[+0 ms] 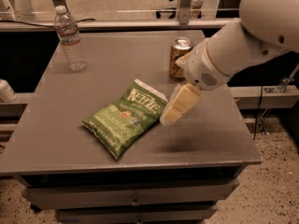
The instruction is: Move green jalapeno chip bag near water bottle
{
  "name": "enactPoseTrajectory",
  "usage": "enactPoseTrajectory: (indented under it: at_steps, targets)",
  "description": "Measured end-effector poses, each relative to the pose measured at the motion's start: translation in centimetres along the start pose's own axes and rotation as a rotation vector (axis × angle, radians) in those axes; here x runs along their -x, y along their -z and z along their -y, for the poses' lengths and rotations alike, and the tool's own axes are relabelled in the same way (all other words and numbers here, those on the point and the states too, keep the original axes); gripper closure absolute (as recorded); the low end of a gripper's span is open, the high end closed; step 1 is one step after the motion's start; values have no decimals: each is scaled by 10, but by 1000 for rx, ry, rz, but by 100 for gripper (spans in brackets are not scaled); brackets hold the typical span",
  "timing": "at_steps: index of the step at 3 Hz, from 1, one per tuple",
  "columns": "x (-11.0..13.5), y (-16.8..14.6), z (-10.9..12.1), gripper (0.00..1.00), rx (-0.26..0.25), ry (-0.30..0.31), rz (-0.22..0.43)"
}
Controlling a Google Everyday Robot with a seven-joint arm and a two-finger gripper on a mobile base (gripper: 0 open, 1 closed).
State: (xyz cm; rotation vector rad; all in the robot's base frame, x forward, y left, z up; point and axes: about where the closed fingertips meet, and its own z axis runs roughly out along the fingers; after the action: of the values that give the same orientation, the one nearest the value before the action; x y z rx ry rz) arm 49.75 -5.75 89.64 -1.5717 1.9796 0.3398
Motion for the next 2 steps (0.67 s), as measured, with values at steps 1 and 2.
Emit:
enactPoseTrajectory:
  at_steps: [1,2]
  targets:
    - [3,-31,-6,0,25,-19,18]
    - [1,-61,-10,0,55,-53,26]
